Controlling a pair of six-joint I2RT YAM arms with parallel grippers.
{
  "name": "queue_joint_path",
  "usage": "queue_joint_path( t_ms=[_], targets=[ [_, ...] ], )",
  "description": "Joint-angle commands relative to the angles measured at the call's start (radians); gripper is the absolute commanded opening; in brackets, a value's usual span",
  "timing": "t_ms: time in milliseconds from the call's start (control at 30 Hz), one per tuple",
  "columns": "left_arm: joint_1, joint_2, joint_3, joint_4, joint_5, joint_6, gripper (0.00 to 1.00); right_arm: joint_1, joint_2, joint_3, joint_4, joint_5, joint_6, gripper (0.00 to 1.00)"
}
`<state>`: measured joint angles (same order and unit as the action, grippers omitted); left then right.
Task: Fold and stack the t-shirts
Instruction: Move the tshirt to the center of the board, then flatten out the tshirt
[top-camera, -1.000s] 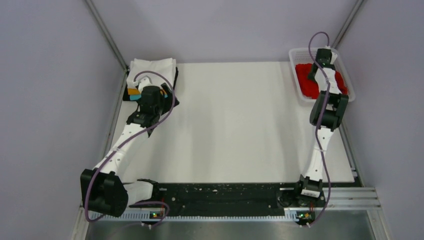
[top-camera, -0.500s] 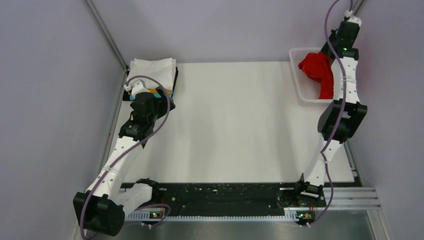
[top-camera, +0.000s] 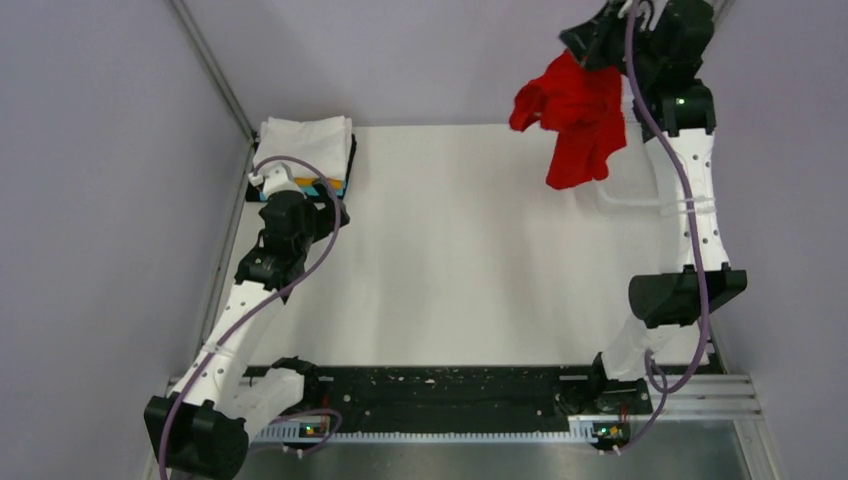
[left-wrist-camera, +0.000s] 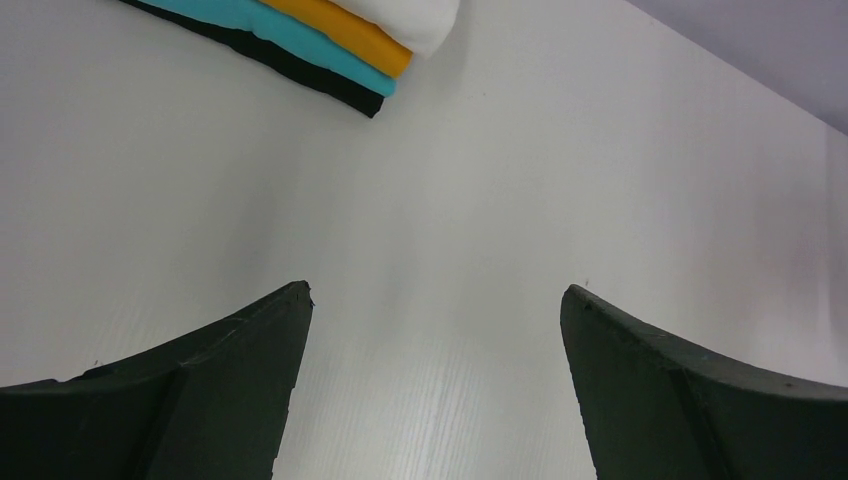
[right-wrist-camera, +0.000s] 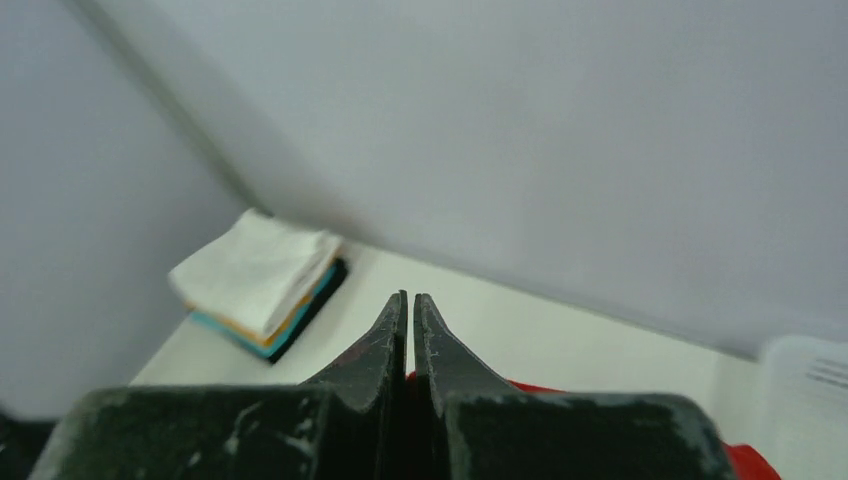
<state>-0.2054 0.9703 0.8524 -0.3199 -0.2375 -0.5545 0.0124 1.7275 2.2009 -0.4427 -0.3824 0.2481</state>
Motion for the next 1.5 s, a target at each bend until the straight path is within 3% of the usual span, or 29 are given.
queue_joint_path(
  t_ms=[0,133,267,400,467,500,533,600,667,867,1100,1267,1467],
  targets=[
    [0.004,-0.015,0.016,-0.022,-0.011,0.026,0.99,0.159,-0.04,0.059,0.029,-0.286,0.022,0.0],
    [0.004,-0.034,0.014,-0.062,-0.047,0.03,0.99,0.255,-0.05,0.05,0.052,-0.409,0.045,0.0],
    [0.004,-0.077,0.002,-0.097,-0.102,0.02,0.99,0.279,-0.091,-0.033,0.08,-0.39,0.076,0.0],
    [0.004,-0.107,-0.001,-0.153,-0.139,-0.033,0.99,0.277,-0.26,-0.388,0.072,-0.021,-0.001,0.0],
    [0.004,-0.111,-0.004,-0.185,-0.156,-0.058,0.99,0.269,-0.343,-0.615,0.07,0.223,-0.009,0.08],
    [0.004,-0.113,-0.009,-0.195,-0.161,-0.067,0.99,0.256,-0.376,-0.725,0.067,0.315,-0.008,0.16],
    [0.004,-0.114,-0.019,-0.198,-0.161,-0.074,0.99,0.241,-0.4,-0.819,0.059,0.386,-0.006,0.31],
    [0.006,-0.107,-0.042,-0.192,-0.142,-0.094,0.99,0.197,-0.431,-0.965,0.024,0.515,0.036,0.7],
    [0.006,-0.086,-0.066,-0.165,-0.094,-0.1,0.99,0.178,-0.444,-1.044,-0.014,0.572,0.047,0.97],
    [0.008,0.101,-0.065,-0.083,0.048,-0.1,0.99,0.197,-0.485,-1.126,-0.041,0.486,0.027,0.99],
    [0.009,0.395,0.037,-0.022,0.204,-0.089,0.99,0.432,-0.476,-1.217,0.108,0.313,-0.104,0.99],
    [0.009,0.59,0.153,-0.058,0.221,-0.075,0.99,0.663,-0.34,-1.174,0.149,0.317,-0.33,0.98],
    [0.008,0.744,0.214,-0.055,0.303,-0.075,0.92,0.74,-0.134,-1.034,0.123,0.308,-0.43,0.94]
  ],
)
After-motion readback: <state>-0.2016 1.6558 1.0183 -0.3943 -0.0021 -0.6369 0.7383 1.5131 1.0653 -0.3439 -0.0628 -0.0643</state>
